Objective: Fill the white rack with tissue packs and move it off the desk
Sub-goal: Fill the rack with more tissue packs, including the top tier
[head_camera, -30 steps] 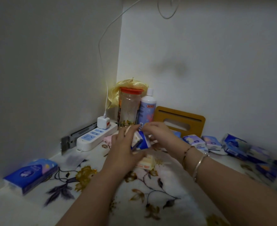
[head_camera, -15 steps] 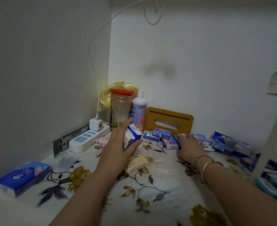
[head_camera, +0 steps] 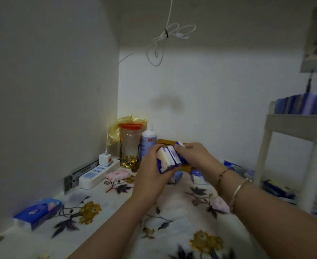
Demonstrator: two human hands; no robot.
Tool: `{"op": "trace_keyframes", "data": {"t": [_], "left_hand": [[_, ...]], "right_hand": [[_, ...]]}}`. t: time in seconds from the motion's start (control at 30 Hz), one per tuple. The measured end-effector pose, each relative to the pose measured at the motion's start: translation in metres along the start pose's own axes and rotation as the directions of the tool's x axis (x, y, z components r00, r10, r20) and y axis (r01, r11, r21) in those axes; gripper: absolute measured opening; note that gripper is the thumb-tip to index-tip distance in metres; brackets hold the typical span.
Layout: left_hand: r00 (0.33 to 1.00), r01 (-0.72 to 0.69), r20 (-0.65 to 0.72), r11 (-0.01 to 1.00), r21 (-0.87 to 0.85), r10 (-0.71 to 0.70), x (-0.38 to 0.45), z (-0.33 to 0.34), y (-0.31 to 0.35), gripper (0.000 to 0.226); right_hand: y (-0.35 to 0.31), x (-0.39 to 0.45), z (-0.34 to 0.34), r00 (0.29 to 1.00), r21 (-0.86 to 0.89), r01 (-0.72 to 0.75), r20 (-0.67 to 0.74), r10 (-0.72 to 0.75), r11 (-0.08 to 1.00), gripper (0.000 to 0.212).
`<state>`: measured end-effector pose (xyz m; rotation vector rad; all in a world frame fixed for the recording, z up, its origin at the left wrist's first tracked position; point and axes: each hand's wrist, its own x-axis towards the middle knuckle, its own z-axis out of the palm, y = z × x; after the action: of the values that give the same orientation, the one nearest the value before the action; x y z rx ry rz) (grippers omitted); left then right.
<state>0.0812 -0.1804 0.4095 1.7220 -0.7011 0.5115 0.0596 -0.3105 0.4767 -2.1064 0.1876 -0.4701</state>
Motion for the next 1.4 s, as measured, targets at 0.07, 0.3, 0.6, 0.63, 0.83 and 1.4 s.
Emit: {"op": "trace_keyframes", "data": {"t": [0.07, 0.3, 0.6, 0.63, 0.83, 1.4], "left_hand": [[0.999, -0.045, -0.021, 0.999, 0.003, 0.045, 0.008, -0.004, 0.025, 0.051], [0.970, -0.222, -0.106, 0.975, -0.027, 0.218, 0.024, -0.023, 0.137, 0.044], [0.890, -0.451, -0.111, 0.889, -0.080, 0.442, 0.029, -0.003, 0.277, 0.045], [0.889, -0.457, -0.071, 0.883, -0.105, 0.451, 0.028, 0.006, 0.293, 0.048], [0.869, -0.474, 0.126, 0.878, -0.067, 0.478, 0.025, 0.066, 0.348, 0.058], [0.769, -0.426, 0.637, 0.782, 0.456, 0.048, 0.043, 0.182, 0.351, 0.042]], "right_hand": [[-0.027, -0.019, -0.016, 0.999, 0.045, -0.023, -0.023, 0.024, 0.999, 0.044], [-0.103, -0.082, -0.077, 0.982, 0.082, 0.184, -0.060, -0.179, 0.980, 0.059], [-0.158, -0.147, -0.195, 0.879, -0.112, 0.379, -0.268, -0.395, 0.919, 0.054], [-0.156, -0.155, -0.214, 0.870, -0.093, 0.390, -0.289, -0.400, 0.916, 0.053], [-0.121, -0.175, -0.311, 0.764, 0.036, 0.413, -0.557, -0.325, 0.910, 0.054], [0.020, -0.157, -0.435, 0.908, -0.170, -0.206, -0.400, 0.124, 0.964, 0.046]]}}
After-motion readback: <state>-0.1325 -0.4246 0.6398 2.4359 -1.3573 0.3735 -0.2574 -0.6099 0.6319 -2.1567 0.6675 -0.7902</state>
